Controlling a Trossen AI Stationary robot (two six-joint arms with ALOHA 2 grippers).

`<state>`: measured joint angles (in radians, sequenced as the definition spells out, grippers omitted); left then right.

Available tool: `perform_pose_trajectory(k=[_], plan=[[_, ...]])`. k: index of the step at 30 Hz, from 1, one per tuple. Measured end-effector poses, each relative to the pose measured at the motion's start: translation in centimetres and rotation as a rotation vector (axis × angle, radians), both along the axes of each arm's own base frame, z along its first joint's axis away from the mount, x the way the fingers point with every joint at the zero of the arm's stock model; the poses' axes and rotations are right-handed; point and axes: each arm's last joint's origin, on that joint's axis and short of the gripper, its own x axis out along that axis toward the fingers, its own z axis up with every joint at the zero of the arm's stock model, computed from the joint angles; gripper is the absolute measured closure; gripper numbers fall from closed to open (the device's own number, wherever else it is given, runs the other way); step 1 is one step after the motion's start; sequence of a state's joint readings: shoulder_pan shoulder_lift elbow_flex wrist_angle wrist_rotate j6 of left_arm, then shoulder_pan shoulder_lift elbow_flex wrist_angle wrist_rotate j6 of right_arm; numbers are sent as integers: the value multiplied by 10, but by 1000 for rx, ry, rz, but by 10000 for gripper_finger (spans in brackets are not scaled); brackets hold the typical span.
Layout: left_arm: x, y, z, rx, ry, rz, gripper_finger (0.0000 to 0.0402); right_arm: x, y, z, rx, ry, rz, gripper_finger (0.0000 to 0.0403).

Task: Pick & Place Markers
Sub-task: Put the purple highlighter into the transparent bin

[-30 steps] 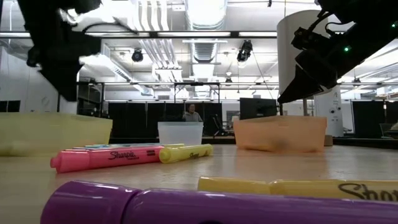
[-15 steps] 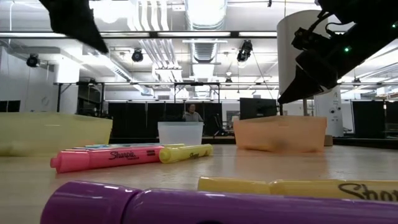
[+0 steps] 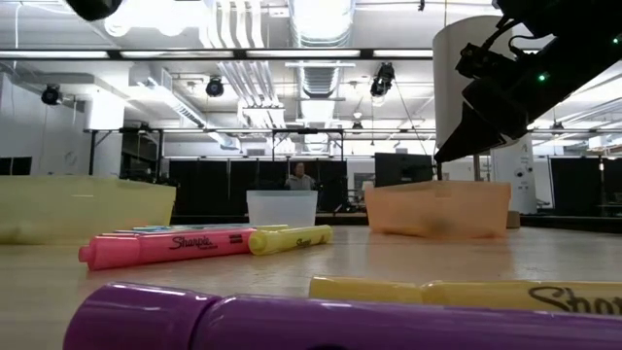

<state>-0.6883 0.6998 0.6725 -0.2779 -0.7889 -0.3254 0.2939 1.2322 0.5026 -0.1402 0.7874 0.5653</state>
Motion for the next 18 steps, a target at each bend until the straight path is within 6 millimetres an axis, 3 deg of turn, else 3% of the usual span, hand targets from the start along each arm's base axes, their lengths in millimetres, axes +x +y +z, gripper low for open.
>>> perform_pose_trajectory(k=[5,12,18], plan=[[-14,4,-21,-68,-106,-247,401,0,0,0,3,-3,-2,193],[-39,20,-42,-86,-264,-409,401,1,0,1,9,-23,-2,193],[-54,35,-56,-24,-354,-362,401,2,0,1,9,-26,-3,193]])
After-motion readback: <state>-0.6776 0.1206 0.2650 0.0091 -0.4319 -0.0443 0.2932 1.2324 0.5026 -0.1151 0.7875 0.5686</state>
